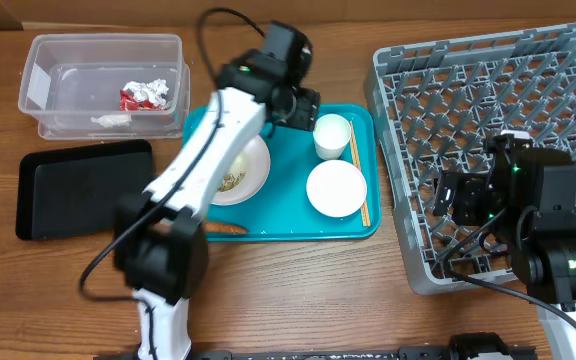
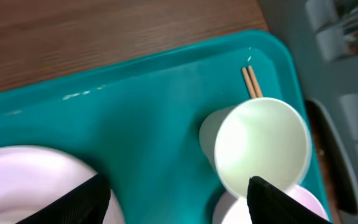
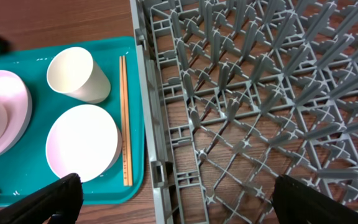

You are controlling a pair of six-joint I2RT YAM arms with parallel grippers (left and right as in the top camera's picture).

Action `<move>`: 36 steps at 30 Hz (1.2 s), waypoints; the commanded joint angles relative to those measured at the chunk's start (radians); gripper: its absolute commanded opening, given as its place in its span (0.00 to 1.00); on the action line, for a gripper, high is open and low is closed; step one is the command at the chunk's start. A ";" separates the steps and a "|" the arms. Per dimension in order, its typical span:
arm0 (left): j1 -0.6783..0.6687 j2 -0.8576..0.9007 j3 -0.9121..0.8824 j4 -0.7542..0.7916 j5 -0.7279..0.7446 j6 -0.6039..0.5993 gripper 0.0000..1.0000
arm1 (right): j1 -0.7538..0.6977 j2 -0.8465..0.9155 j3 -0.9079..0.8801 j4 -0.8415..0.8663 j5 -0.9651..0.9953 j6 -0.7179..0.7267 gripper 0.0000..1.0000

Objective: Sort waste into correct bins and load items into the dishwasher
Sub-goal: 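Grasp the white paper cup with the left gripper, then lift the cup and hand it to the right gripper over the rack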

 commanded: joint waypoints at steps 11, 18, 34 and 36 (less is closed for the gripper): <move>-0.029 0.184 0.008 0.093 0.134 0.019 0.29 | -0.003 -0.002 0.031 0.005 0.006 0.004 1.00; 0.014 0.138 0.034 0.064 0.129 0.019 0.04 | -0.003 -0.002 0.031 0.006 0.047 0.004 1.00; 0.266 0.019 0.108 0.078 1.253 -0.135 0.04 | -0.003 0.193 0.031 0.380 -0.446 -0.104 1.00; 0.262 0.019 0.108 0.074 1.332 -0.093 0.04 | -0.003 0.240 0.031 0.428 -0.672 -0.159 1.00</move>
